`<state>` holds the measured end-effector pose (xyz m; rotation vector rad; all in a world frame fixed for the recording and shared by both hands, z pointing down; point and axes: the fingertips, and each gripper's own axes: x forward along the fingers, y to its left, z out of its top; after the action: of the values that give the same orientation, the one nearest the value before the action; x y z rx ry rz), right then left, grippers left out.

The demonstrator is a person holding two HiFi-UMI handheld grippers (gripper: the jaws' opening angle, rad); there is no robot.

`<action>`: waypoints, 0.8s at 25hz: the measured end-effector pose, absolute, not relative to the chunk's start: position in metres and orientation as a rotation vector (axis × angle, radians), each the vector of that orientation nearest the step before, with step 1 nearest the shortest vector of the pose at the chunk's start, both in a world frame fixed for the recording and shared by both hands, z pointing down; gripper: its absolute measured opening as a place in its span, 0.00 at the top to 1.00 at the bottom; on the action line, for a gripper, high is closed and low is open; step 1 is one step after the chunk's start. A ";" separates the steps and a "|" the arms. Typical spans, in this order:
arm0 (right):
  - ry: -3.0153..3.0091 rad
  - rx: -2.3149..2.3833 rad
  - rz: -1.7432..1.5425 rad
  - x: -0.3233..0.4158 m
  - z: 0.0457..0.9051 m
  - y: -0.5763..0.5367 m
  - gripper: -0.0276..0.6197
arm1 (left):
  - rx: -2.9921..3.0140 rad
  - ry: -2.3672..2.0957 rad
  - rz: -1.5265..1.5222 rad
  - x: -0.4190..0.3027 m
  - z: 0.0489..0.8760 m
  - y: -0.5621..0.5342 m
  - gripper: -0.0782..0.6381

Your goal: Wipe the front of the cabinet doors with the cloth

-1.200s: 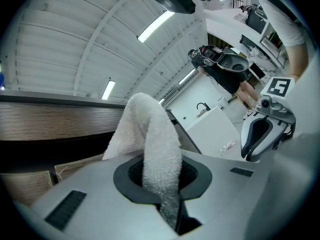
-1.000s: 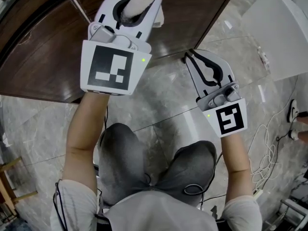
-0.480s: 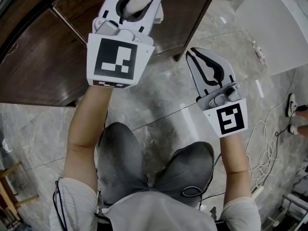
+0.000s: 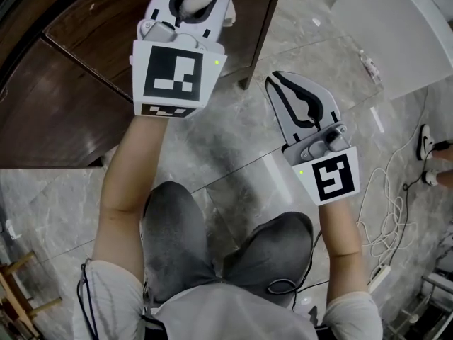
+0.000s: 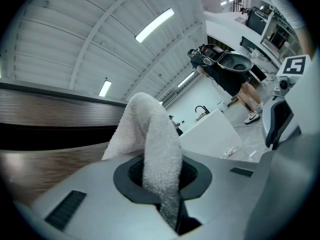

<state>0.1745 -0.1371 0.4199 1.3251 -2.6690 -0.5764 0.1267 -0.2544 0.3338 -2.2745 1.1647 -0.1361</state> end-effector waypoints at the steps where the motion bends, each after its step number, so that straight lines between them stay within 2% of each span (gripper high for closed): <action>1: -2.666 1.332 -0.573 0.179 0.421 -0.136 0.88 | -2.276 1.160 -0.137 0.132 0.335 -0.256 0.81; 13: -2.622 1.386 -0.539 0.224 0.429 -0.129 0.88 | -2.308 1.129 -0.164 0.190 0.353 -0.274 0.81; 20: -2.680 1.354 -0.520 0.207 0.430 -0.133 0.88 | -2.278 1.120 -0.124 0.168 0.341 -0.251 0.81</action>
<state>0.2070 -0.1333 0.4302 1.3544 -2.6800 -0.5202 0.1679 -0.2514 0.3406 -2.2783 1.1204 -0.1240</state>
